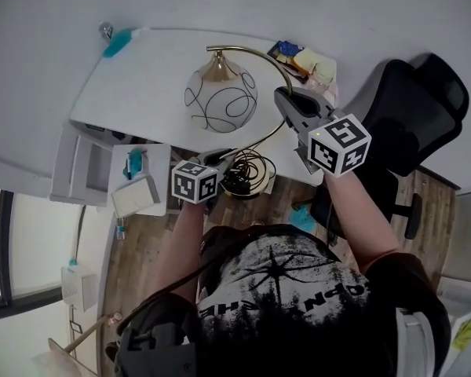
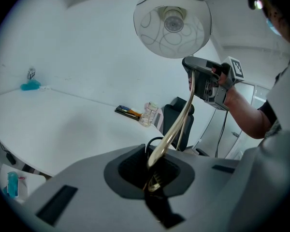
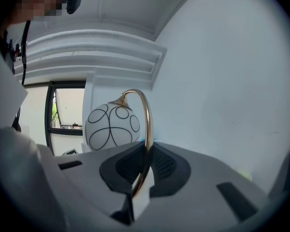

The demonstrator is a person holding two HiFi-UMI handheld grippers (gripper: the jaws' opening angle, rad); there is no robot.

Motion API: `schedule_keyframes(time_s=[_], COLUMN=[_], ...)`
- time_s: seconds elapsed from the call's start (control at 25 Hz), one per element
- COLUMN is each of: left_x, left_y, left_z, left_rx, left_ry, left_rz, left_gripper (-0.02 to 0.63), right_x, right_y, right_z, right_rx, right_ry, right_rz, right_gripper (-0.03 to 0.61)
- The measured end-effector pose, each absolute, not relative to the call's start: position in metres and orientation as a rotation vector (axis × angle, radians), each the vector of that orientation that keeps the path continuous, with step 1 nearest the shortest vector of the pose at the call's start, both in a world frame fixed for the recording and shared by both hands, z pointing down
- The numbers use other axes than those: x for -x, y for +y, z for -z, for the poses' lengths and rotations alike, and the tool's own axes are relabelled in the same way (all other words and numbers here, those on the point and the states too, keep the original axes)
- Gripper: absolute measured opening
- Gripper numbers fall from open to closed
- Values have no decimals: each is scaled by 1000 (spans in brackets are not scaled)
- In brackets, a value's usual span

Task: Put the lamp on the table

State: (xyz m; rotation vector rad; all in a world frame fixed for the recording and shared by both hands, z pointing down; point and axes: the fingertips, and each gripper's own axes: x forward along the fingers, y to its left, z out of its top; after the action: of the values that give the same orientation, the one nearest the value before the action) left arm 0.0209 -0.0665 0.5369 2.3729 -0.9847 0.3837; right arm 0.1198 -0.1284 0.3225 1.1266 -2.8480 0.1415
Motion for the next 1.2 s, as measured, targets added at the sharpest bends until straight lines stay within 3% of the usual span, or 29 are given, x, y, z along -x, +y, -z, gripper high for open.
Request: schedule_keyframes(time_s=[1.2], left_x=[24], left_y=[-238], left_z=[-545], left_rx=[-2473], left_ry=[-745], left_rz=[-471], left_gripper=[28], right_x=[-86], right_y=[-277], right_z=[-328], right_rx=[-1423], right_ry=[-2729], right_rz=[-189], right_gripper=[20])
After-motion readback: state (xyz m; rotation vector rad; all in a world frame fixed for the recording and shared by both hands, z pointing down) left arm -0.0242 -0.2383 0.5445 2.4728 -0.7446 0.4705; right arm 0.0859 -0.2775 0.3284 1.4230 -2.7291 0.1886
